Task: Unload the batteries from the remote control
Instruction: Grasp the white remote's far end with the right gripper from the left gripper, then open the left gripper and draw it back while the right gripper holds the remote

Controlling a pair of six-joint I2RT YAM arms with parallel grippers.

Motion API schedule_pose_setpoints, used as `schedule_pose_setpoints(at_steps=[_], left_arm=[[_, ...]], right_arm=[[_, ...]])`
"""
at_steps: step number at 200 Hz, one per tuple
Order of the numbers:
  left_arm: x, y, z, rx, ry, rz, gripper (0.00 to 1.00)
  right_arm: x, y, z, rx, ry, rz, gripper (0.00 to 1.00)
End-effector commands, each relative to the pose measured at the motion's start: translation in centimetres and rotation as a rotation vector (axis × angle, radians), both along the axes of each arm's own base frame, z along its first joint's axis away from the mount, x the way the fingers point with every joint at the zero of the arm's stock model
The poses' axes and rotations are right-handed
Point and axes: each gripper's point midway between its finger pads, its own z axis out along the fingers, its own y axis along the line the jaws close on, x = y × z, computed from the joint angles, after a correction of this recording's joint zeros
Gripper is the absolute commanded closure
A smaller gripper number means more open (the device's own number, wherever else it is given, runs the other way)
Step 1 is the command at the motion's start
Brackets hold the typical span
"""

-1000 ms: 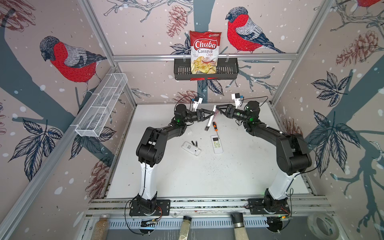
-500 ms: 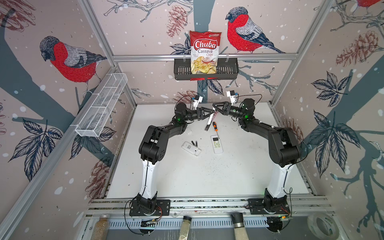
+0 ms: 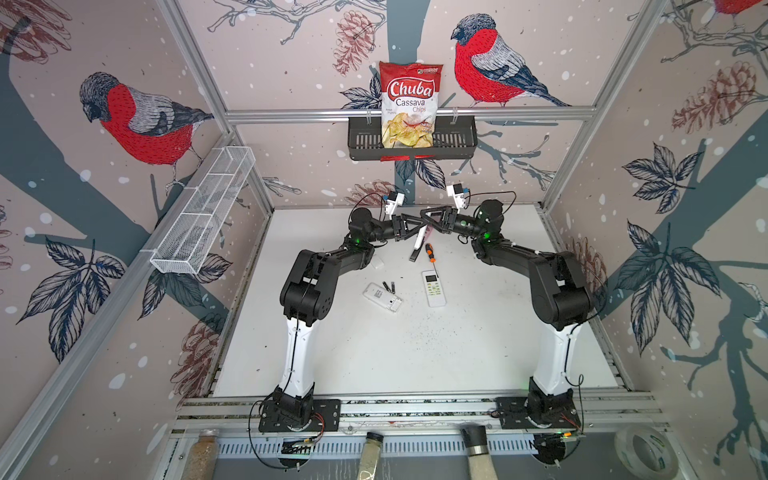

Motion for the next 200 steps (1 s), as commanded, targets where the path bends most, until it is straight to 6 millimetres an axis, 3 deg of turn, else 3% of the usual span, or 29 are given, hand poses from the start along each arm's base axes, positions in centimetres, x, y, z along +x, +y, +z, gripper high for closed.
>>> schedule_pose_setpoints(at_steps=[1,41,101,127,147,161,182,200], left_arm=[[-0.5,0.2,1.1,-0.027,-0.068,-0.01,0.49],[-0.5,0.2,0.8,-0.024,-0.064,-0.012,0.49],[-0.7,0.3,0.6,-0.023,-0.061,-0.013,0.49],[-0.8,0.3,0.6,-0.023,-0.06,-0.014,0.48],[-0.8,0.3,0.6,-0.021,-0.064,-0.014,0.39],[-0.9,0.3,0.8,-0.02,-0.081,-0.011,0.23],[-0.9,0.4,0.9,-0.001,-0.098,0.001,0.07],[-0.7,0.4,0.6,0.017,-0.097,0.016,0.02]], right_arm=[[-0.1,0.2,0.8,0.022,-0.035,0.013,0.32],[0.1,0.1,0.9,0.038,-0.025,0.012,0.45],[0.3,-0.1,1.3,0.047,-0.028,0.0,0.5],[0.4,-0.2,1.3,0.048,-0.025,-0.003,0.59],[0.4,-0.2,1.2,0.048,-0.022,-0.006,0.62],[0.5,-0.3,1.2,0.048,-0.017,-0.011,0.64],[0.6,-0.6,1.3,0.053,-0.014,-0.018,0.66],[0.7,-0.8,1.4,0.06,-0.013,-0.025,0.68]])
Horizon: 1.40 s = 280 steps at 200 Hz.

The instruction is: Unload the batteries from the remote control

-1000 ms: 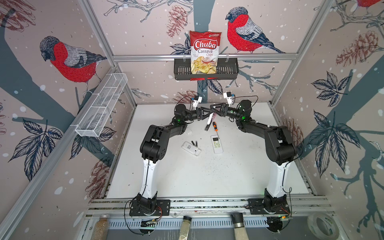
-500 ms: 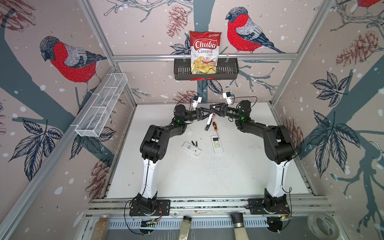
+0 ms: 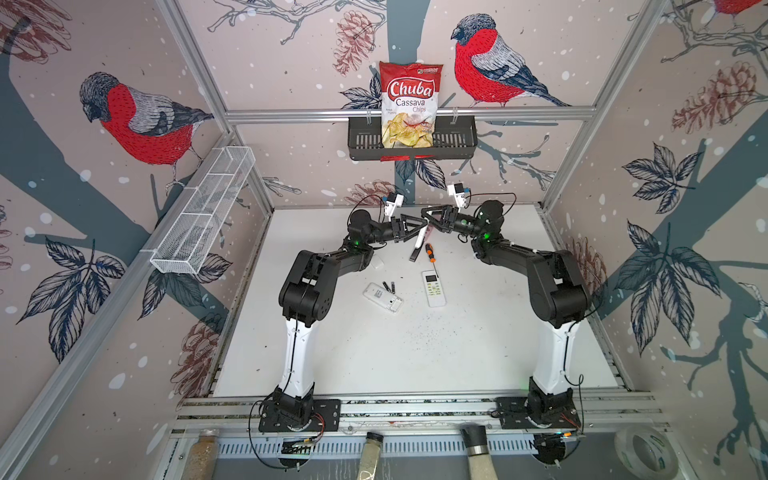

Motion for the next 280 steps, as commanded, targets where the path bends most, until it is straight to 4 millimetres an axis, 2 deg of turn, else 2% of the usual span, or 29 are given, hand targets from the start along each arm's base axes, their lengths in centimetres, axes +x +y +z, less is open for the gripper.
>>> schedule_pose_setpoints(at_steps=[1,30,46,76,98,123,126,150,176,199,220,238,280], left_arm=[[-0.1,0.2,0.3,0.015,-0.06,0.012,0.02],[0.4,1.2,0.1,0.019,-0.061,0.057,0.02],[1.0,2.2,-0.6,0.063,-0.066,0.115,0.02],[2.3,4.3,-2.4,0.273,-0.154,0.335,0.06],[2.3,6.4,-2.5,0.298,-0.178,0.479,0.09],[1.5,7.9,-2.9,0.319,-0.208,0.618,0.11],[1.1,8.1,-3.6,0.334,-0.207,0.631,0.12],[-1.1,8.1,-4.3,0.375,-0.285,0.736,0.11],[-2.8,8.6,-4.0,0.324,-0.344,0.843,0.12],[-5.0,8.0,-3.2,0.363,-0.47,0.961,0.14],[-6.7,6.5,-2.2,0.381,-0.564,1.03,0.15],[-6.7,5.0,-2.2,0.407,-0.583,1.049,0.16],[-6.3,2.3,-2.4,0.403,-0.597,1.036,0.3]], right_arm=[[0.0,-0.4,1.2,0.028,-0.047,-0.018,0.68],[0.3,-1.0,1.3,0.029,-0.033,-0.04,0.7],[0.9,-1.8,1.1,0.023,-0.005,-0.075,0.7],[2.4,-3.6,0.2,-0.026,0.071,-0.18,0.72],[3.4,-4.5,-1.0,-0.096,0.155,-0.291,0.73],[3.8,-5.8,-2.8,-0.186,0.267,-0.407,0.75],[3.8,-5.9,-3.1,-0.194,0.278,-0.418,0.75],[3.7,-7.3,-4.3,-0.242,0.349,-0.502,0.74],[2.9,-7.9,-5.2,-0.228,0.428,-0.548,0.73],[2.0,-7.9,-5.6,-0.214,0.464,-0.582,0.72],[1.2,-7.8,-5.7,-0.215,0.477,-0.617,0.71],[0.8,-7.8,-5.6,-0.212,0.484,-0.636,0.7],[0.2,-8.0,-5.0,-0.215,0.478,-0.656,0.7]])
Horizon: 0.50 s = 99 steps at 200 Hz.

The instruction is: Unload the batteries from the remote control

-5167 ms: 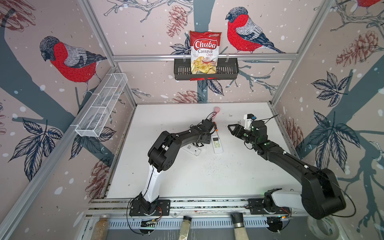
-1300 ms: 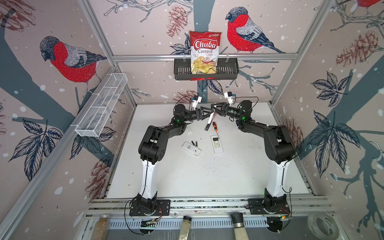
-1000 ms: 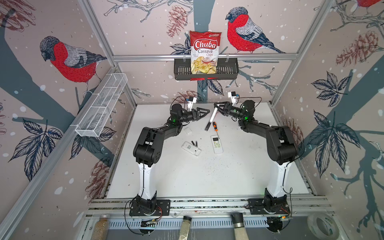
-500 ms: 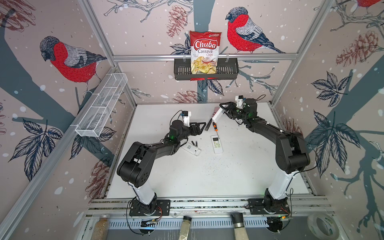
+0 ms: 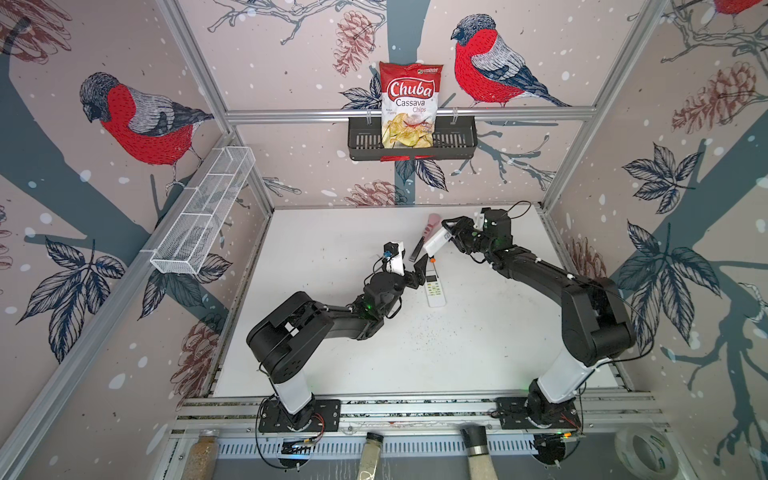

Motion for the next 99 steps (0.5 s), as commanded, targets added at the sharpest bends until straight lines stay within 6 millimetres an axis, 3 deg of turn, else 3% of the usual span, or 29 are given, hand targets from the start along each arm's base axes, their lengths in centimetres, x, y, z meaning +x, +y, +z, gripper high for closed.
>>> schedule_pose_setpoints(at_steps=[1,28,69,99], left_arm=[[0.8,0.0,1.7,-0.02,-0.066,0.058,0.3],[1.3,-1.2,1.4,-0.016,-0.062,0.031,0.43],[1.7,-3.4,0.7,-0.015,-0.052,-0.045,0.33],[2.2,-4.6,-0.3,-0.016,-0.025,-0.077,0.37]], right_arm=[[0.1,-0.4,0.7,0.004,-0.014,-0.036,0.7],[-0.2,-0.6,0.4,-0.007,-0.014,-0.038,0.71],[0.0,-0.4,0.0,-0.007,-0.011,-0.035,0.72],[0.3,-0.1,0.1,-0.004,-0.017,-0.02,0.72]])
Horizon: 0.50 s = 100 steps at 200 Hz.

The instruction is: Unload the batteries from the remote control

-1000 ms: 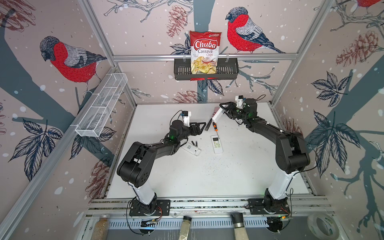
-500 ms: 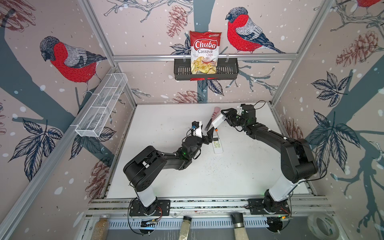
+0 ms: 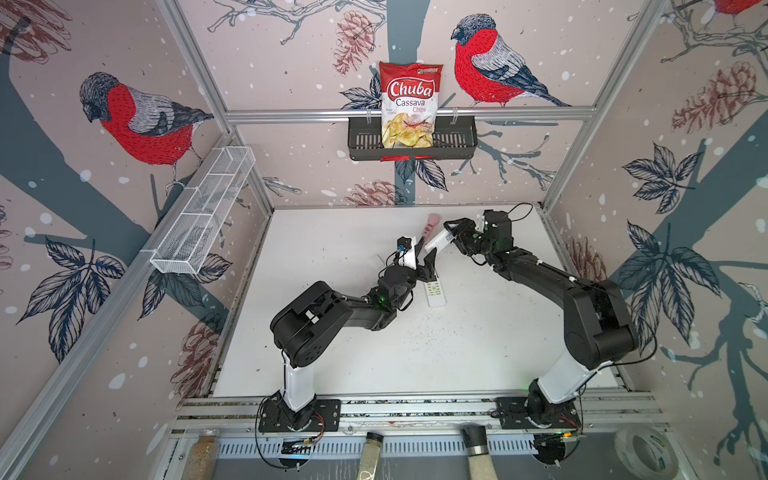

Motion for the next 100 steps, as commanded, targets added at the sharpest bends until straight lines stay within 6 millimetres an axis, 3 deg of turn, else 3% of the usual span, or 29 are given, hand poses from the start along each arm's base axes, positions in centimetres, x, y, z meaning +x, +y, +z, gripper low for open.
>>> schedule_pose_setpoints(at_steps=[1,67,100], left_arm=[[-0.1,-1.2,0.3,-0.024,-0.007,-0.049,0.38],[1.0,-2.2,-1.0,-0.016,0.017,-0.048,0.66],[1.1,-2.0,-0.9,-0.029,0.003,-0.036,0.71]], right_arm=[[0.5,0.4,0.9,0.015,-0.035,0.01,0.72],[0.3,0.5,0.6,0.031,-0.036,0.028,0.73],[0.3,0.4,0.7,0.035,-0.04,0.029,0.74]])
